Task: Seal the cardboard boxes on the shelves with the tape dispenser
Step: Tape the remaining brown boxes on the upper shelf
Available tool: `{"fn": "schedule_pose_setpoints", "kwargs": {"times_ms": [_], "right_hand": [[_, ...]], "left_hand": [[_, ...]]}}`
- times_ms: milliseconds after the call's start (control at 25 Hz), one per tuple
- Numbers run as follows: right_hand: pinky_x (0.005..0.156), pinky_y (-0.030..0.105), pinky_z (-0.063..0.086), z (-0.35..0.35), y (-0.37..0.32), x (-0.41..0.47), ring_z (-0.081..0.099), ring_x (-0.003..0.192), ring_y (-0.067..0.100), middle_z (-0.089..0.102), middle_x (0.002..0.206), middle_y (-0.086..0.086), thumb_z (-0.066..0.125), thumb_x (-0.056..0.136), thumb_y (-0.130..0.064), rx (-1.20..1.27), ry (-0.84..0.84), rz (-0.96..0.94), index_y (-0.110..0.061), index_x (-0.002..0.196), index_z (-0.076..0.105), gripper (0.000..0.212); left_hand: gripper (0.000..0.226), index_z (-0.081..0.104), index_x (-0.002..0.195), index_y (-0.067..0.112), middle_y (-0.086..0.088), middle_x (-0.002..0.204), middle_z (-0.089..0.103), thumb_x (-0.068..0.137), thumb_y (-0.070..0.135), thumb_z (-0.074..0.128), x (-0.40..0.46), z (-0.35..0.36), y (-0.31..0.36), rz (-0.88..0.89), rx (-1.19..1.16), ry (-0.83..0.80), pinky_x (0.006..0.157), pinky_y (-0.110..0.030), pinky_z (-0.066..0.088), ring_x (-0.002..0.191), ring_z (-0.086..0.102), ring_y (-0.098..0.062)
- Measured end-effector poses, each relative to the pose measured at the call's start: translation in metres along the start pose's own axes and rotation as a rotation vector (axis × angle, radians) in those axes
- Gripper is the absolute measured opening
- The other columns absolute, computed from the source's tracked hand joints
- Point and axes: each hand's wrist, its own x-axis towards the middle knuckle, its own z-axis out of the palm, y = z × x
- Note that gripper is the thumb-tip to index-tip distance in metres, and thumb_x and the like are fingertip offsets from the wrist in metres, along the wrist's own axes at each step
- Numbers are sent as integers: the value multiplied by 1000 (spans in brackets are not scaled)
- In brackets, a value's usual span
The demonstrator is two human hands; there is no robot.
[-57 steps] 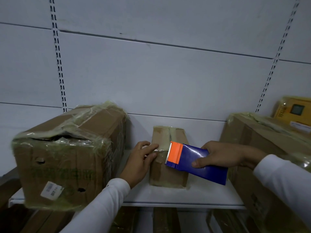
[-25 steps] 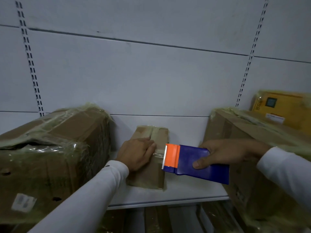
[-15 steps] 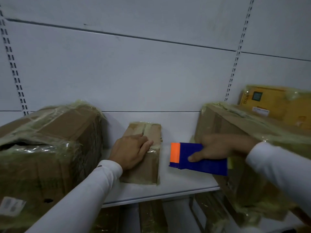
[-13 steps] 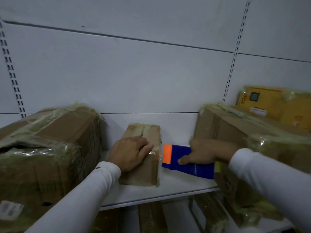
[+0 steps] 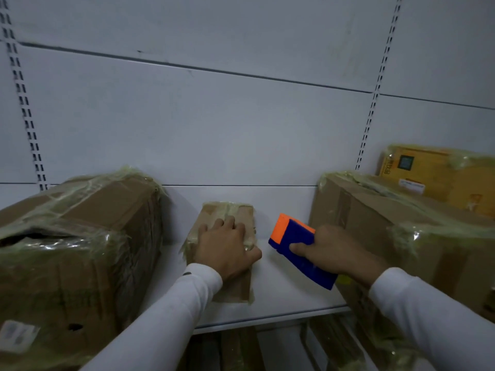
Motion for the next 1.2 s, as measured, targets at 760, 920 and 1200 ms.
{"fn": "schedule_pose_setpoints", "kwargs": {"times_ms": [760,920,1200], "right_hand": [[56,29,41,-17,23,10,63,60,27,65,67,12,57,91,-55,363,110,-220,-8,74,55,51],[49,24,37,-18,4,1,58,50,16,59,56,0,60,88,-58,375,115,-222,-14,67,51,49],[58,30,45,-26,-93,-32,68,67,27,71,72,12,60,87,-58,381,172,-283,1,81,64,59]], "left_hand": [[72,50,130,25,2,134,50,81,75,34,-22,-47,23,-50,-37,-30,107,-42,33,119,48,-21],[67,55,125,23,0,130,54,82,71,38,-50,-100,-12,16,77,194,102,-36,36,116,51,-21],[83,45,130,33,-6,136,48,67,86,36,-116,-167,-139,-332,267,-108,104,-46,35,125,44,-30]]}}
